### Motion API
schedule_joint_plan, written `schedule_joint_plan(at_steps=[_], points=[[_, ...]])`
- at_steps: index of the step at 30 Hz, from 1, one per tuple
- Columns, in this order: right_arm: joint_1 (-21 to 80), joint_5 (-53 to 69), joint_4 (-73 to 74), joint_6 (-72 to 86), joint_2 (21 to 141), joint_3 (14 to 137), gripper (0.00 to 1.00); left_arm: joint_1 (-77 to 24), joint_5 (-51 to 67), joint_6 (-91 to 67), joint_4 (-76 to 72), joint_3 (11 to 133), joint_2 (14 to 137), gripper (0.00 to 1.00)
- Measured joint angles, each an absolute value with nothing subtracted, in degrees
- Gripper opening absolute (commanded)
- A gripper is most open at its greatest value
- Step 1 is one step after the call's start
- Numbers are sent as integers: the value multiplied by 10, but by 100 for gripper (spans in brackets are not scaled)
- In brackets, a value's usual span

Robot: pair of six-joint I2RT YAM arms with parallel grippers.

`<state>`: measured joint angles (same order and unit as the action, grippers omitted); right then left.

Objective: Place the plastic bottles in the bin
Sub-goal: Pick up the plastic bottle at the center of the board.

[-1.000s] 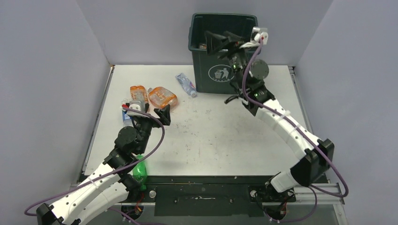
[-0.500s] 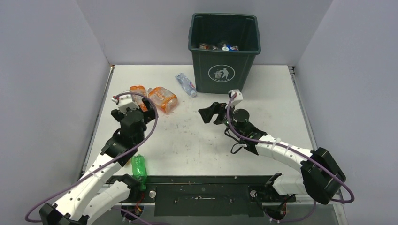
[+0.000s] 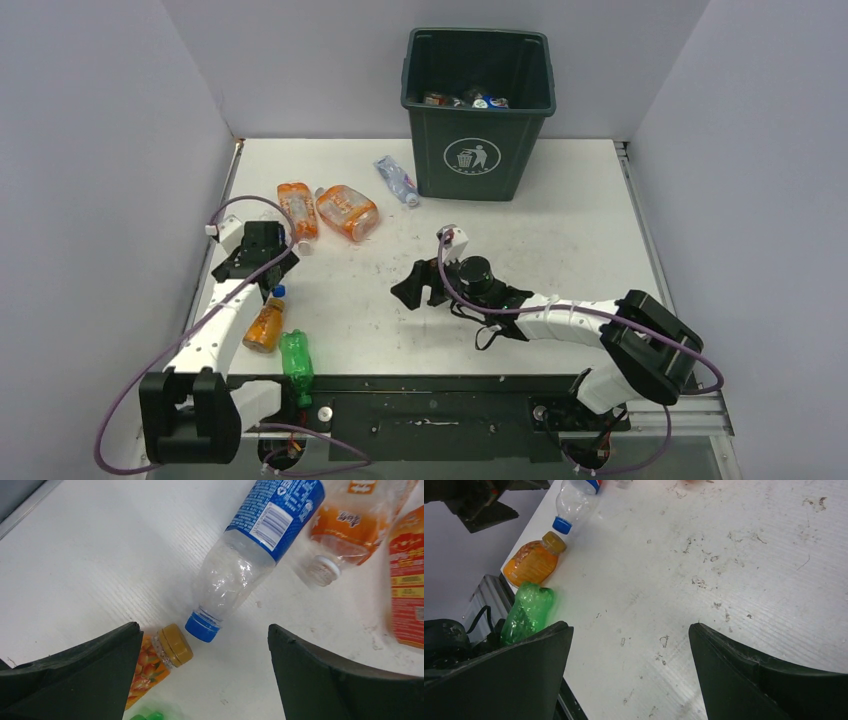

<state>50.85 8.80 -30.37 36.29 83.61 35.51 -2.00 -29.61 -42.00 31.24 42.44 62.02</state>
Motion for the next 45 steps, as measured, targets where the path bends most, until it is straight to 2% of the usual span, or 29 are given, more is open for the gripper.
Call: schedule_joint_plan(at_steps=[6, 13, 16, 25, 38, 45], points=[[510, 90, -306, 356, 828, 340, 90, -14, -279, -401, 290, 425, 721, 96], [509, 77, -290, 336, 752, 310, 91, 27, -255, -355, 260, 474, 808, 97], [505, 74, -290, 330, 733, 309, 91, 44, -243, -349, 247, 489, 845, 100], [495, 69, -268, 319, 727, 309, 91, 64, -187, -339, 227, 486, 890, 76], [495, 68, -258, 320, 727, 309, 90, 61, -138, -342, 191, 471, 893, 27], [495, 68, -250, 322, 727, 318, 90, 45, -128, -344, 204, 451, 844, 11]])
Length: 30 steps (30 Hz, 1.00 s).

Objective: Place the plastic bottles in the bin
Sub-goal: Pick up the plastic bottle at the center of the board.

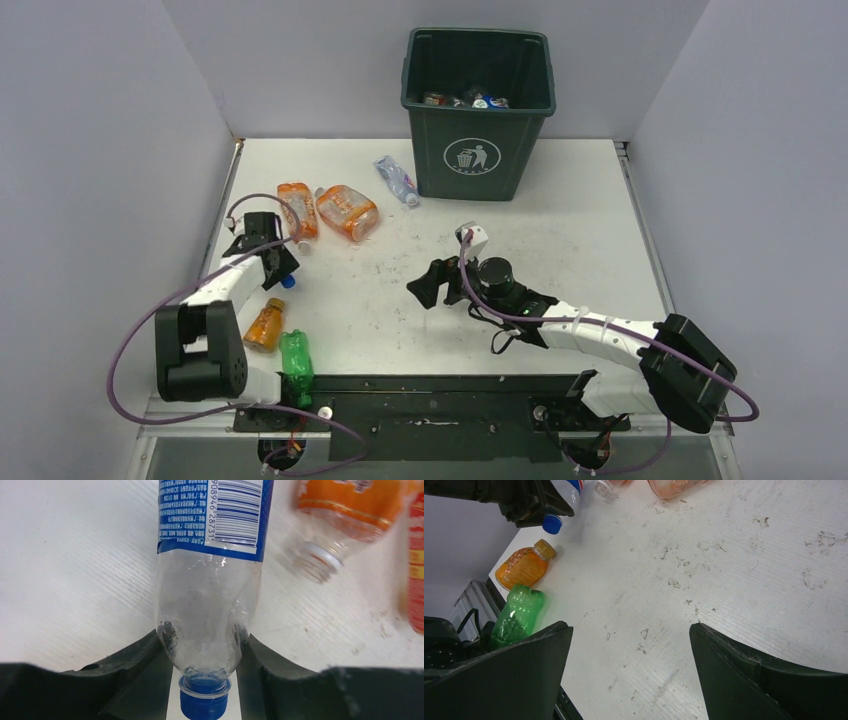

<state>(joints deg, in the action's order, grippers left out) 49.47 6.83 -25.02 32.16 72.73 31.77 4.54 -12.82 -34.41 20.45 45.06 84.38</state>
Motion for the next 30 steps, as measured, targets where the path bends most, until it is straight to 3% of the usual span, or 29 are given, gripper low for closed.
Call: schedule_joint_plan(at_steps=[12, 16, 20, 25, 30], points=[[494, 81, -187, 305, 682, 374, 95, -164, -103, -296, 236, 453, 474, 0], [481, 99, -118, 278, 644, 448, 98, -279, -38, -248, 234, 458, 448, 0], [402, 136, -57, 274, 600, 509, 99, -373, 6, -186, 242, 458, 449, 0], [354, 155, 17, 283, 530, 525, 100, -451, 14, -80, 259, 462, 448, 0], [353, 167, 92, 277, 496, 545, 94, -543, 8, 89, 255, 456, 438, 0]])
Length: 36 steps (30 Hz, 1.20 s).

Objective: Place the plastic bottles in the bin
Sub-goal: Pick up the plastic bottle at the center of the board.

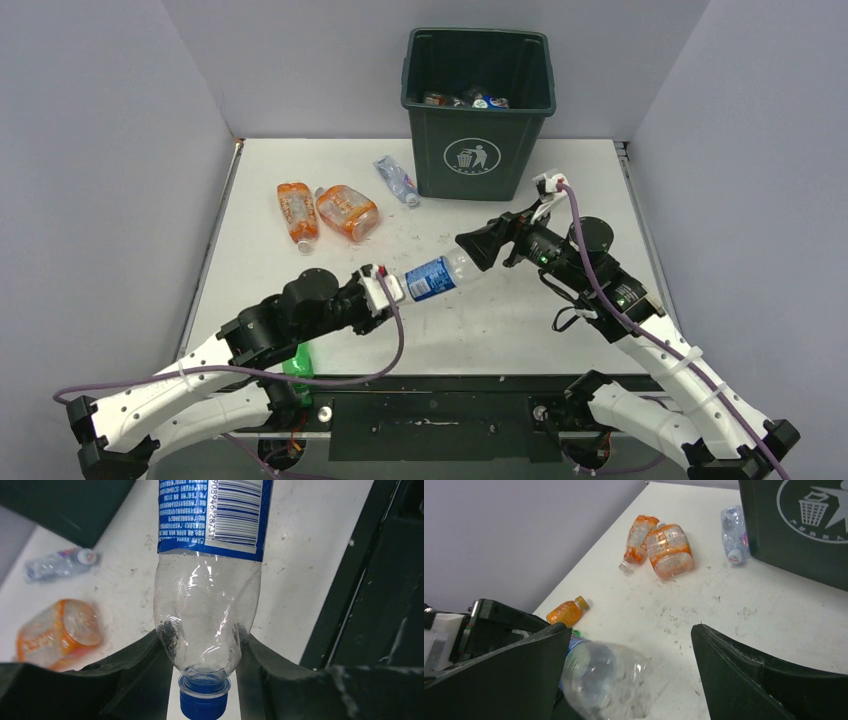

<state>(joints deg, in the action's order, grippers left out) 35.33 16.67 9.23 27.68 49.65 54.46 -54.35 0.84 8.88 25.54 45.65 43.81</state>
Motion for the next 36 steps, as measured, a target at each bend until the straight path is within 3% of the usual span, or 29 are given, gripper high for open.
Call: schedule_joint_plan(at_steps=[9, 15, 24, 31, 33, 36], points=[[349, 279, 211, 253, 482, 545, 93, -605, -46, 486, 227, 400, 418, 0], [349, 398, 197, 262, 474, 482, 92, -632, -76, 710, 163, 352, 404, 0], [367, 455, 178, 261, 511, 442, 92, -680, -76, 850, 118, 361, 438, 0], [458, 443, 153, 254, 576, 447, 97, -705, -74, 890, 118, 377, 468, 0], [467, 435, 153, 249, 597, 447, 89, -710, -73, 894, 117, 381, 470, 0], [466, 423, 148, 247, 614, 447, 69, -713, -74, 898, 118, 385, 472, 0]])
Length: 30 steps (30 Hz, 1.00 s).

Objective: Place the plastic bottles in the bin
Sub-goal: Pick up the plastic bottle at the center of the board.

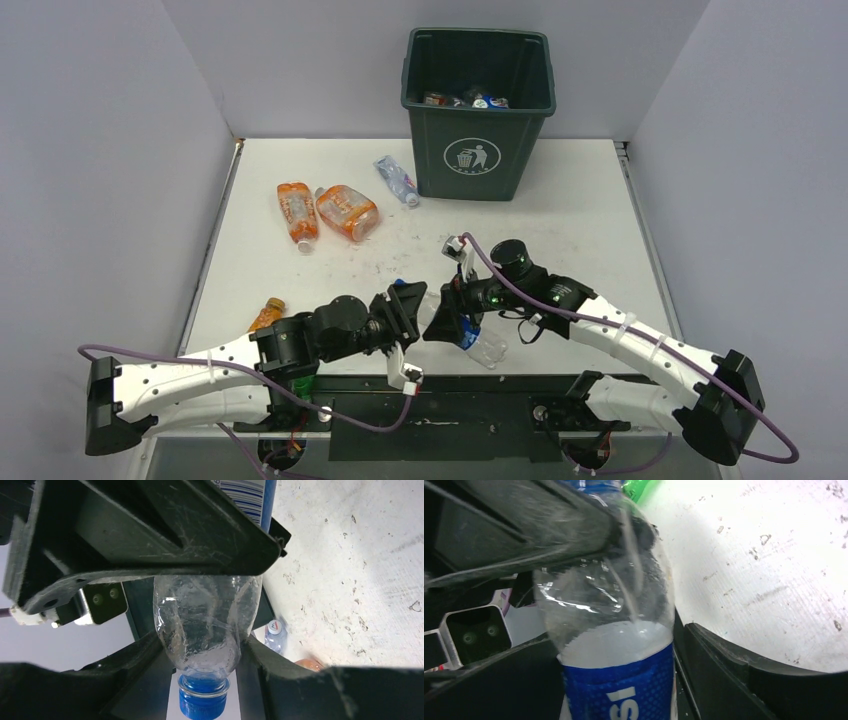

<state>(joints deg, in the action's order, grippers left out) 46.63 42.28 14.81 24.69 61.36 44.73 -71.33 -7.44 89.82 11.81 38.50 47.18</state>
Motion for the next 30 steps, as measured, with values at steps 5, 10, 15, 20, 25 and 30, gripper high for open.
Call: schedule_joint_plan(at_steps=[5, 10, 15, 20, 25, 30], points=[[472, 426, 128, 249, 615, 447, 46, -712, -83, 897, 120, 385, 477, 43], [471, 404, 110, 263, 613, 446, 41, -713, -84, 863, 95, 385, 477, 96], [468, 351, 75, 273, 567, 446, 44, -715, -95, 769, 25, 385, 468, 96], [468, 243, 8, 276, 465, 430, 47, -718, -133, 572, -58, 393, 449, 96], [468, 142, -121, 277, 389, 401, 46, -711, -145, 279, -88, 423, 431, 96], [468, 82, -231, 284, 386, 372, 46, -699, -95, 6, -176, 412, 428, 96]])
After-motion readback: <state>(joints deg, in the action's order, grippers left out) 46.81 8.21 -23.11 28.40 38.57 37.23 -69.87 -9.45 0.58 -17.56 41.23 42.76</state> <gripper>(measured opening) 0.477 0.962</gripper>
